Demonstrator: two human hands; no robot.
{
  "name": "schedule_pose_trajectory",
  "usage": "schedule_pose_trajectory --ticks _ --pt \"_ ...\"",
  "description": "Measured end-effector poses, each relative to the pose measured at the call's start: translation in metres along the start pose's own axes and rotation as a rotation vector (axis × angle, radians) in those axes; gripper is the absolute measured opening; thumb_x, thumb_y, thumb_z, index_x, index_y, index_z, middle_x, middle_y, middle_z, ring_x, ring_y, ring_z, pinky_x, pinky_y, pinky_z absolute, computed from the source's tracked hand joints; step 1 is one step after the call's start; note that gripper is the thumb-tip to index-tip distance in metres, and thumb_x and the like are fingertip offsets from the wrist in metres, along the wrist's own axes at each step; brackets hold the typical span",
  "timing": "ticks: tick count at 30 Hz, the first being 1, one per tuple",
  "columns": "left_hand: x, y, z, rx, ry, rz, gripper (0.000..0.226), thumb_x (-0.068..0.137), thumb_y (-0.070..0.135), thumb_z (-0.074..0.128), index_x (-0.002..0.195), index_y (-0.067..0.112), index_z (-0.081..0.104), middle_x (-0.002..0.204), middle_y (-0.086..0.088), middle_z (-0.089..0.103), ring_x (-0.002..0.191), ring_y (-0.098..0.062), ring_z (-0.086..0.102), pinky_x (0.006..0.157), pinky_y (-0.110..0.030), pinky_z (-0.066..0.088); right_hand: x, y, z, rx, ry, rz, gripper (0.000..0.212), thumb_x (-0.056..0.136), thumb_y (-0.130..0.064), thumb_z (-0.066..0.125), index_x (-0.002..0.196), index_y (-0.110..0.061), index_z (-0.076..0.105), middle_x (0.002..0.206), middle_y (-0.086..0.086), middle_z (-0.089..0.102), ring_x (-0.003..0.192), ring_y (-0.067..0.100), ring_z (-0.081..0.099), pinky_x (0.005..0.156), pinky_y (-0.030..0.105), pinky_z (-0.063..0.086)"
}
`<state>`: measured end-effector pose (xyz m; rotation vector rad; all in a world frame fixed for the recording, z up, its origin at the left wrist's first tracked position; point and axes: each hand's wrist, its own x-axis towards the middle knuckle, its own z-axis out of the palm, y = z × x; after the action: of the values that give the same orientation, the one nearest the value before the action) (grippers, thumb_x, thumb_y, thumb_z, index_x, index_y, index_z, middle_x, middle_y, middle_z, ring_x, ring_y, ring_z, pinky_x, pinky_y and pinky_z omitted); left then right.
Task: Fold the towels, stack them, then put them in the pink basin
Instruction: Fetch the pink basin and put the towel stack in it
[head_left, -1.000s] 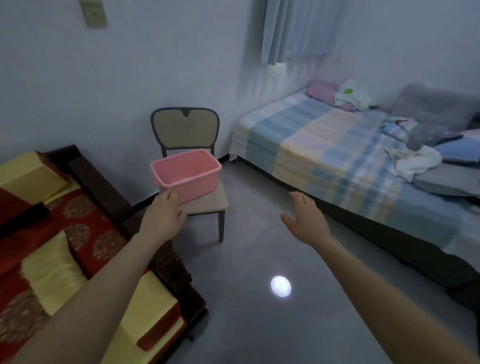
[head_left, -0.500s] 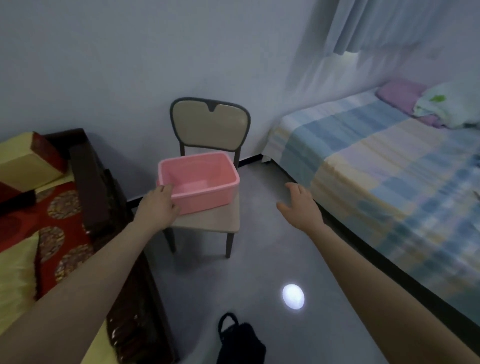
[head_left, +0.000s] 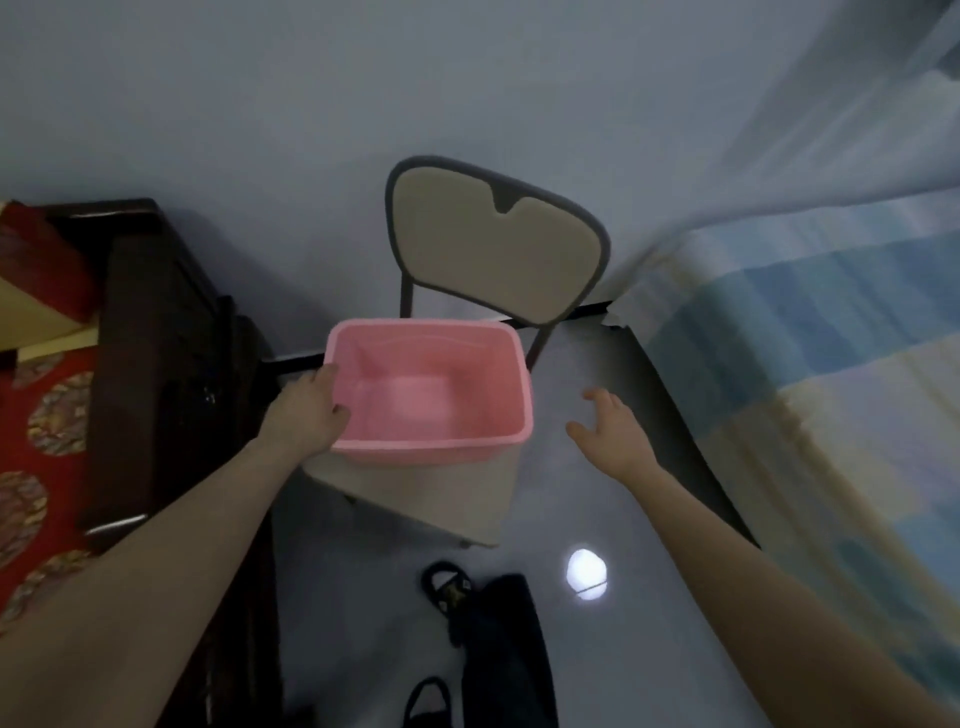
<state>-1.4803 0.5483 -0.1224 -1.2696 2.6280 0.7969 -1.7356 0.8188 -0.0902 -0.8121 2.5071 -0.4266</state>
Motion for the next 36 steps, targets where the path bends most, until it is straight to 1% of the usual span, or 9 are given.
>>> schedule_pose_trajectory --ticks 8,11,15,18,20,23,27,29,36 --pt "0.101 -0.044 0.06 -0.105 -0.091 -0.354 0.061 0.084 0.017 0.055 0.139 0.0 0.033 0.122 -0.028 0.052 0.108 -0.043 0.051 0.09 -0.046 0.047 0.174 -0.015 0.08 0.064 -0.227 0.153 0.052 0.088 -0.022 0.059 0.134 -0.004 0.042 0.136 0.018 0.048 0.123 0.034 0.049 0.099 0.036 0.038" --pt "0.121 -0.052 0.075 -0.222 -0.104 -0.51 0.062 0.087 0.016 0.054 0.14 -0.002 0.027 0.126 -0.027 0.052 0.11 -0.041 0.054 0.09 -0.044 0.049 0.213 -0.02 0.105 0.158 -0.205 0.271 0.05 0.086 -0.019 0.06 0.129 0.0 0.043 0.129 0.021 0.052 0.114 0.037 0.054 0.096 0.041 0.044" --pt "0.137 -0.053 0.088 -0.441 -0.048 -0.645 0.052 0.087 0.012 0.054 0.136 0.003 0.04 0.123 -0.022 0.058 0.108 -0.037 0.058 0.089 -0.037 0.05 0.238 -0.012 0.121 0.321 -0.075 0.46 0.047 0.083 -0.013 0.061 0.125 -0.002 0.044 0.117 0.02 0.059 0.107 0.039 0.058 0.093 0.046 0.048" --pt "0.143 -0.057 0.085 -0.521 0.004 -0.713 0.044 0.08 0.021 0.062 0.119 0.003 0.051 0.113 -0.021 0.062 0.102 -0.036 0.06 0.087 -0.039 0.051 0.247 0.0 0.126 0.38 -0.126 0.506 0.024 0.083 -0.013 0.06 0.106 -0.008 0.057 0.097 0.015 0.062 0.092 0.036 0.062 0.083 0.046 0.053" --pt "0.142 -0.058 0.079 -0.503 0.032 -0.715 0.035 0.081 0.027 0.065 0.104 0.003 0.054 0.103 -0.02 0.064 0.094 -0.035 0.061 0.081 -0.038 0.051 0.25 0.001 0.123 0.33 -0.157 0.437 0.007 0.084 -0.019 0.056 0.084 -0.014 0.052 0.077 0.006 0.055 0.075 0.029 0.055 0.065 0.035 0.048" --pt "0.134 -0.056 0.06 -0.512 0.164 -0.69 0.02 0.088 0.022 0.06 0.094 0.004 0.053 0.091 -0.015 0.062 0.08 -0.03 0.059 0.066 -0.031 0.044 0.253 -0.02 0.106 0.314 -0.13 0.273 0.02 0.086 -0.027 0.052 0.074 -0.012 0.043 0.063 -0.002 0.043 0.066 0.022 0.044 0.05 0.026 0.03" --pt "0.103 -0.058 0.008 -0.537 0.352 -0.658 0.014 0.089 0.02 0.058 0.091 0.007 0.052 0.075 0.002 0.053 0.063 -0.009 0.048 0.051 -0.022 0.034 0.251 -0.079 0.069 0.383 -0.084 0.115 0.017 0.091 -0.023 0.055 0.089 -0.008 0.05 0.075 0.003 0.052 0.071 0.023 0.049 0.062 0.031 0.036" --pt "0.078 -0.064 -0.021 -0.55 0.44 -0.686 0.016 0.089 0.021 0.058 0.09 0.006 0.052 0.073 0.003 0.052 0.063 -0.009 0.048 0.051 -0.023 0.034 0.251 -0.117 0.053 0.424 -0.081 0.034 0.014 0.089 -0.024 0.058 0.086 -0.011 0.053 0.077 0.004 0.055 0.075 0.023 0.051 0.069 0.033 0.039" --pt "-0.073 -0.104 -0.111 -0.624 0.828 -0.821 0.019 0.087 0.025 0.061 0.092 0.008 0.056 0.076 -0.002 0.058 0.068 -0.02 0.056 0.059 -0.031 0.044 0.189 -0.296 0.023 0.517 -0.279 -0.332 0.009 0.085 -0.022 0.062 0.079 -0.017 0.056 0.079 0.002 0.061 0.071 0.02 0.056 0.067 0.032 0.046"
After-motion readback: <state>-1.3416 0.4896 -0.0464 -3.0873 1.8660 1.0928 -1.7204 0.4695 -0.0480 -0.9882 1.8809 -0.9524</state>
